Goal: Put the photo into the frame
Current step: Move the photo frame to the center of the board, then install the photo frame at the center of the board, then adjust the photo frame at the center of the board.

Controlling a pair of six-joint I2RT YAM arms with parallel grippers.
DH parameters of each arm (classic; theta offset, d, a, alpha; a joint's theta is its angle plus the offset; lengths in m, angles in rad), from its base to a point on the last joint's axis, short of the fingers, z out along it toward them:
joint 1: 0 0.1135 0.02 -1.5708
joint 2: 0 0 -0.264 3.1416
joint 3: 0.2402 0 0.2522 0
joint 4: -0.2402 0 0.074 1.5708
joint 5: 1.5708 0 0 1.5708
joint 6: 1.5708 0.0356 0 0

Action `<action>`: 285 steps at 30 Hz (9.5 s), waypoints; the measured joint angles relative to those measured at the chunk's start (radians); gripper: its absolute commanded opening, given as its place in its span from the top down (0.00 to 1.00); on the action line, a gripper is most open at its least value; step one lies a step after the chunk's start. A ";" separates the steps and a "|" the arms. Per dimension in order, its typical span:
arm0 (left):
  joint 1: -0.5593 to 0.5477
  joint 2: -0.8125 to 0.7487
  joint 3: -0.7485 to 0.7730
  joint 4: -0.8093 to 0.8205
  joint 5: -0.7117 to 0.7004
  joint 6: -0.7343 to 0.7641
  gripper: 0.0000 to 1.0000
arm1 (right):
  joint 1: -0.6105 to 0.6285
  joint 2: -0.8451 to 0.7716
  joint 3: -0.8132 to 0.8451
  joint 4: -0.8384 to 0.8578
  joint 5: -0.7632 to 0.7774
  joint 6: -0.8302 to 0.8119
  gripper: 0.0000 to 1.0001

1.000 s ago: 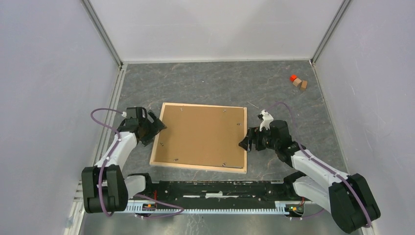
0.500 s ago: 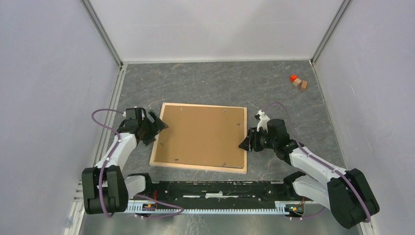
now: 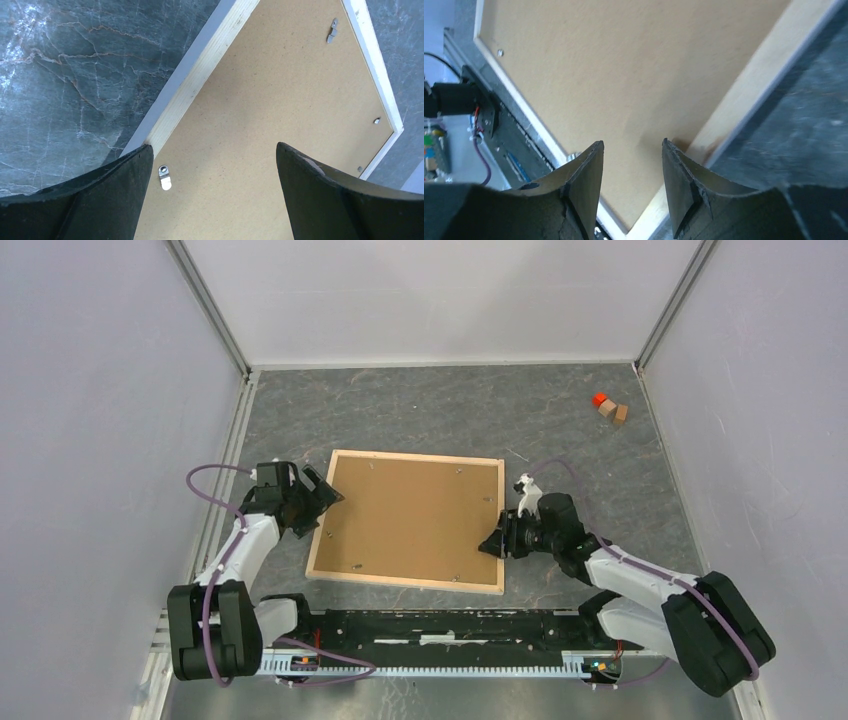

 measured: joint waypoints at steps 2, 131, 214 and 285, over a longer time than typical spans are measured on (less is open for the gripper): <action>0.003 -0.016 -0.017 0.016 0.002 -0.011 0.00 | 0.035 0.000 -0.021 0.029 -0.008 0.035 0.45; 0.014 0.003 -0.043 0.032 0.100 -0.023 0.00 | 0.127 0.521 0.561 -0.276 0.733 -0.300 0.45; 0.027 0.002 -0.059 0.063 0.126 -0.034 0.00 | 0.163 0.617 0.695 -0.507 0.943 0.244 0.72; -0.575 0.302 0.230 -0.356 -0.304 -0.240 0.11 | -0.089 0.341 0.225 0.117 0.166 -0.301 0.19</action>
